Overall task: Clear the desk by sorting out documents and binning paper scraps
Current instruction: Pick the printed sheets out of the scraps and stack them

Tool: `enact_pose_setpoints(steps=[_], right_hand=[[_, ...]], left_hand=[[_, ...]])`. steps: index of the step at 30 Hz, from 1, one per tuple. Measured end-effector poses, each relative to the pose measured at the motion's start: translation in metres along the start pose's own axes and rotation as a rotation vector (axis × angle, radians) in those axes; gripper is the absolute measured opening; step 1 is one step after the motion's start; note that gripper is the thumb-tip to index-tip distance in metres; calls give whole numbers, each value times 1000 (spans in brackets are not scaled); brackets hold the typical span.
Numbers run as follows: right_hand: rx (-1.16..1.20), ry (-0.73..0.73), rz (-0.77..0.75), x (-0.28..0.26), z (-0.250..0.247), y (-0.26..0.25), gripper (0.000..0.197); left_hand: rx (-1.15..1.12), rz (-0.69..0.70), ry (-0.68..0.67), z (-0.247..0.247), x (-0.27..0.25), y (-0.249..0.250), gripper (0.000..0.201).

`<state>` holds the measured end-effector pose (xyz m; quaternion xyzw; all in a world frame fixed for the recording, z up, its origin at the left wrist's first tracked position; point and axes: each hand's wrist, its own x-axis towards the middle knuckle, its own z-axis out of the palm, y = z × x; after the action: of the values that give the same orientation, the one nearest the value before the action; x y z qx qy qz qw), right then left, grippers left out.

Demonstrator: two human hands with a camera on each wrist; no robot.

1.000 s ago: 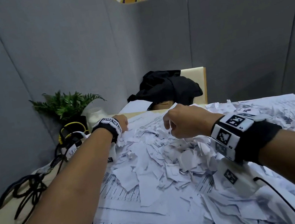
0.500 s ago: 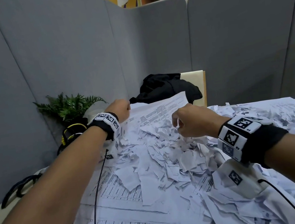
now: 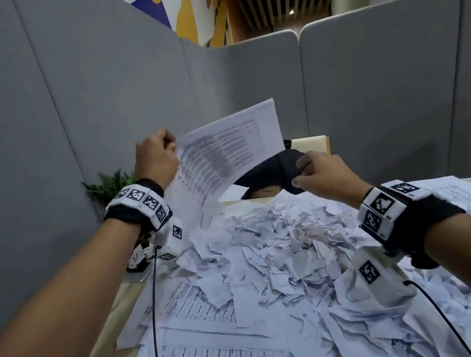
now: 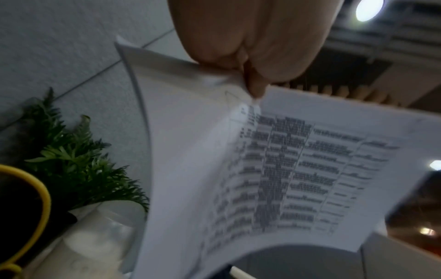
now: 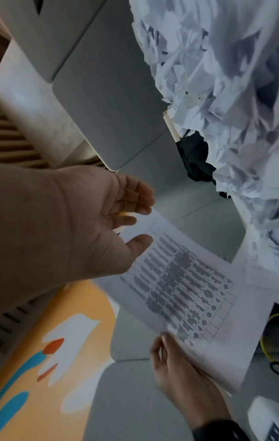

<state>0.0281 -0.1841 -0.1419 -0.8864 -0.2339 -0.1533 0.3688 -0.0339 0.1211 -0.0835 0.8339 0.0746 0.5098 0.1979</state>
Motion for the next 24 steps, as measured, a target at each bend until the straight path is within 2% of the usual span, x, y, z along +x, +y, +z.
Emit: enact_pose_setpoints(steps=[3,7,9,11,13,14,16,17,18,19,20,21,22,24], right_hand=[[195,18,96,-3,-7,-1,55],[495,47,142,-7,-13,0,66],[640,62,104,-10,-17,-3,57],[784,97,44,-14,-21,-7,45],[816,174,5,-18,-26,-12,47],[775,248,-2,-19,-27,-13,47],[700,397,91,-23,-31,-13,54],[735,359,144,-26,-33,-14,66],[840,233,175,-32,-36,-19,78],[952,47,161,-39,-38,-24,84],[1030,-105,100,-47,-39,-29,77],[1036,-172,22,-54,-39,-36,59],[993,-185,-44,-61,-40,-45,42],[939,-160,-158,-74,-39,-64,32]], left_hand=[[-117,1,188,-15,-10,12,8],[-274,-29,317,-22,-29,32,5],[-373,-72,293,-19,-40,47,2],[-481,-126,181,-11,-56,60,8],[-645,-211,76,-4,-76,70,8],[-714,-259,73,-3,-86,72,8],[-805,-323,145,-6,-101,71,14],[-833,-340,164,-11,-107,68,18],[-844,-342,147,-17,-114,66,21],[-835,-333,99,-25,-119,64,21],[-827,-317,29,-33,-125,63,19],[-830,-302,-63,-43,-132,61,15],[-845,-283,-156,-52,-137,59,12],[-842,-252,-263,-72,-144,56,33]])
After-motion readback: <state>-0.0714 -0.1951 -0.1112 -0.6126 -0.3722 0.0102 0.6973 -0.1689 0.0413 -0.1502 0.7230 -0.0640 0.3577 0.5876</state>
